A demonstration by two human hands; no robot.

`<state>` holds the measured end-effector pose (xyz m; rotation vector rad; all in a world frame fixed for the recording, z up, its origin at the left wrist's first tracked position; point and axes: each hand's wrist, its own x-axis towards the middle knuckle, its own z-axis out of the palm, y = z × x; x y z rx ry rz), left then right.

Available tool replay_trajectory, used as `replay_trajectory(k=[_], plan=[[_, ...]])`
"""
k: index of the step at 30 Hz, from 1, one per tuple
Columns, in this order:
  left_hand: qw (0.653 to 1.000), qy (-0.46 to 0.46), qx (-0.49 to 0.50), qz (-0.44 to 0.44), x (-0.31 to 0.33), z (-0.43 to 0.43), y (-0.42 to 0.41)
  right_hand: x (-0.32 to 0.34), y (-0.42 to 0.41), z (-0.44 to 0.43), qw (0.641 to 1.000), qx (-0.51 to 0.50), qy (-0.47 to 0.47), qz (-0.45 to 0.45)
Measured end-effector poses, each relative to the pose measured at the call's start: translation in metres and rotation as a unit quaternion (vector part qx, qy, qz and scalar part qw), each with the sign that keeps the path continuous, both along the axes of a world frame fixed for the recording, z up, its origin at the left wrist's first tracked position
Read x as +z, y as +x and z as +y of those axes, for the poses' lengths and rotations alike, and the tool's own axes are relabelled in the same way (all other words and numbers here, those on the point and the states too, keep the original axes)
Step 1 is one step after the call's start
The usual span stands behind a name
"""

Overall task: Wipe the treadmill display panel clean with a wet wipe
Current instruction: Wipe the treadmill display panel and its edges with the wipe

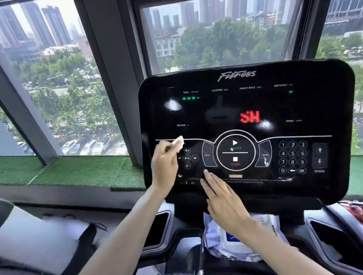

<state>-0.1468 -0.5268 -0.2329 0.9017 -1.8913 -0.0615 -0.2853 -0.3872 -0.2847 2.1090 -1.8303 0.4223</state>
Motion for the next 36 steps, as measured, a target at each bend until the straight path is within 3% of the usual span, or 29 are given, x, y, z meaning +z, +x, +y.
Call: replay_trajectory(k=[2,3,5,7,8,10,12,13,16,17,20,21,25,28,30,32,34,36], plan=[[0.991,0.006,-0.061,-0.120,-0.015,0.016,0.003,-0.006,-0.002,-0.001,1.000,0.004,0.017,0.016],[0.990,-0.004,-0.067,-0.127,-0.017,0.014,0.009,-0.007,-0.003,-0.001,1.000,0.003,0.024,0.013],[0.999,0.018,-0.018,-0.019,-0.016,0.001,0.021,-0.009,-0.004,0.001,0.999,0.001,0.032,0.000],[0.980,0.093,0.096,0.149,-0.014,-0.001,0.024,-0.011,-0.003,0.003,0.999,0.005,0.038,0.004],[0.975,0.099,0.109,0.164,-0.016,0.003,0.019,-0.012,-0.002,0.004,0.999,0.009,0.040,0.007],[0.998,0.030,0.024,0.043,-0.032,0.017,0.008,-0.014,-0.002,0.005,0.999,0.015,0.047,0.007],[0.997,-0.022,-0.041,-0.058,-0.042,0.021,0.014,-0.015,-0.002,0.005,0.999,0.017,0.047,0.003],[0.999,-0.002,-0.021,-0.045,-0.042,0.017,0.019,-0.015,-0.002,0.006,0.999,0.016,0.046,0.002],[0.976,0.108,0.145,0.121,-0.033,0.018,0.019,-0.018,-0.001,0.007,0.999,0.019,0.033,0.001],[0.978,0.105,0.147,0.104,-0.031,0.024,0.014,-0.019,-0.001,0.007,0.999,0.018,0.032,0.002],[0.998,0.035,0.013,-0.059,-0.043,0.038,0.003,-0.021,-0.001,0.008,0.999,0.019,0.033,0.011],[0.997,0.044,0.007,-0.068,-0.042,0.036,0.006,-0.022,-0.001,0.008,0.999,0.018,0.031,0.014],[0.964,0.152,0.175,0.133,-0.040,0.031,0.004,-0.021,-0.001,0.010,0.999,0.005,0.030,0.009],[0.995,0.093,0.024,-0.008,-0.047,0.049,-0.013,-0.018,-0.001,0.011,0.999,0.011,0.029,0.010],[0.996,0.078,-0.003,-0.052,-0.049,0.044,-0.006,-0.017,-0.001,0.013,0.999,0.017,0.033,0.012],[0.984,0.130,0.102,0.069,-0.047,0.030,0.003,-0.018,-0.002,0.013,0.999,0.010,0.041,0.007],[0.948,0.185,0.186,0.180,-0.043,0.030,0.004,-0.020,-0.001,0.012,0.999,0.004,0.043,0.011],[0.978,0.145,0.102,0.111,-0.043,0.044,-0.010,-0.020,0.000,0.011,0.999,0.007,0.041,0.008]])
